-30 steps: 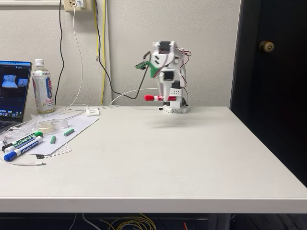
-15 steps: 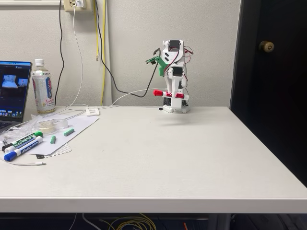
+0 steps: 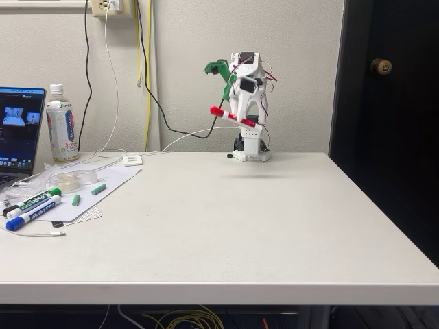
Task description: Pick up the red marker.
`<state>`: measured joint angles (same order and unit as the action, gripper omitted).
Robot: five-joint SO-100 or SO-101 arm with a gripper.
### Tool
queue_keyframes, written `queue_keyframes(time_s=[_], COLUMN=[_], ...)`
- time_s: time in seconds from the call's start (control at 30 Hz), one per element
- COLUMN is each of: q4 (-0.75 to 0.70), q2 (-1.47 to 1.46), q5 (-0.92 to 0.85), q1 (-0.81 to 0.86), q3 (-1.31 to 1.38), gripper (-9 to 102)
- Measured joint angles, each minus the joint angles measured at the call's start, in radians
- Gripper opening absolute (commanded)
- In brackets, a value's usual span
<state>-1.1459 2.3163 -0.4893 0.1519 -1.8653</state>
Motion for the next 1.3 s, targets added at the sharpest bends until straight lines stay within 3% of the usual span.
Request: queue_keyframes(time_s=[0.4,0.63,1.3], q4=[0.348,0.638,0.692], q2=[0.021,0.261,0.293], q5=[0.347,0.425,0.479], q1=[-0.107,-0.127,-0.132], q3=[-0.048,-0.410,-0.453], gripper=[1,1,1])
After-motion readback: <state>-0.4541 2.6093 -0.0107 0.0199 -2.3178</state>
